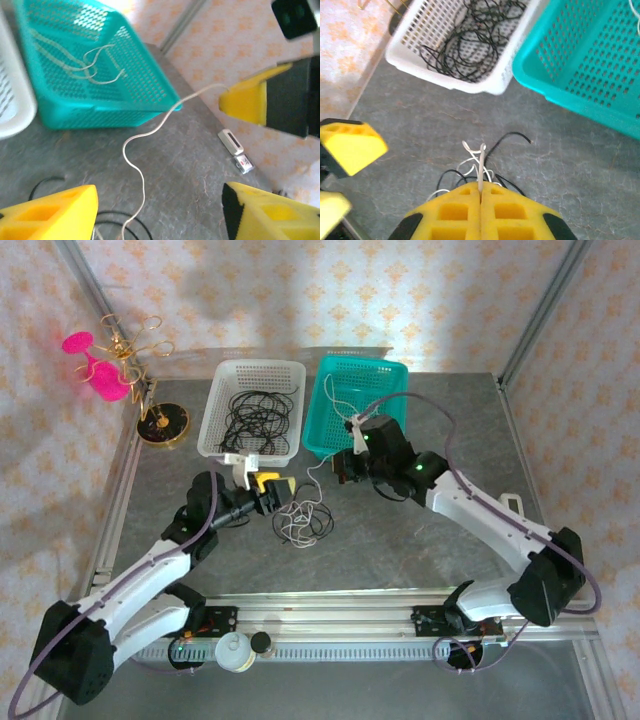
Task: Untangle the cables
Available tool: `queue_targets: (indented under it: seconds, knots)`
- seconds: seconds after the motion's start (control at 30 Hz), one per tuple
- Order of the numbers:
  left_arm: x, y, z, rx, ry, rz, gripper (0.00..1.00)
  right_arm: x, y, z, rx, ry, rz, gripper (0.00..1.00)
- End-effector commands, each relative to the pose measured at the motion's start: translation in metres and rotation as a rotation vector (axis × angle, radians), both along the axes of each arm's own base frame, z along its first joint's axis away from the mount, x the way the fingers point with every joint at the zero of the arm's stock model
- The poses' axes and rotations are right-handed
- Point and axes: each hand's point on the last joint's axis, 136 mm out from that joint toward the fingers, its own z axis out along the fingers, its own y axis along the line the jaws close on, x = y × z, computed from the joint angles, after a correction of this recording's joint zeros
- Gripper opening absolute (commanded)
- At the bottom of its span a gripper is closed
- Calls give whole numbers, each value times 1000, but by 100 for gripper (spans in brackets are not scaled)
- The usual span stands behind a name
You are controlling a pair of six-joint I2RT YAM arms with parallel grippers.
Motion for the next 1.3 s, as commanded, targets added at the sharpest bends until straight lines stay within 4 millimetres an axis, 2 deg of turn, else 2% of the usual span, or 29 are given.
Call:
queue_targets:
  seconds: [0.0,0.1,0.2,0.27,0.37,0.47,0.63,0.7,0.8,0.87,0.97,1.03,1.07,1.27]
  knots:
    - [-4,-23,44,-3,-235,-127,73,-14,-5,30,-13,-38,48,0]
    - [-1,-30,57,-9,-345,-157,78,-19,-3,60,45,-75,67,0]
    - [-4,-41,60,-8,-432,-228,81,-24,-1,85,99,-105,82,0]
    - [-4,-47,55,9,-461,-274,81,-28,-1,99,127,-120,94,0]
    - [7,-54,41,40,-444,-291,79,-33,-1,114,157,-135,107,0]
    - [10,-61,36,28,-443,-304,75,-36,-1,130,186,-155,113,0]
    - [14,-67,13,59,-418,-279,69,-41,-2,169,251,-221,125,0]
    - [14,-70,2,72,-398,-279,60,-42,-6,188,278,-263,115,0]
    - [8,-71,-12,61,-378,-277,29,-41,-13,217,322,-332,78,0]
    - [3,-72,-18,41,-374,-283,19,-42,-17,234,351,-370,62,0]
    - [-1,-72,-27,23,-357,-277,12,-42,-21,256,389,-421,45,0]
    - [-2,-73,-30,16,-351,-277,2,-42,-22,267,409,-443,40,0]
    - [-1,-73,-32,17,-344,-269,0,-43,-22,272,419,-453,42,0]
    - [5,-68,-39,31,-324,-213,0,-42,-29,300,440,-522,15,0]
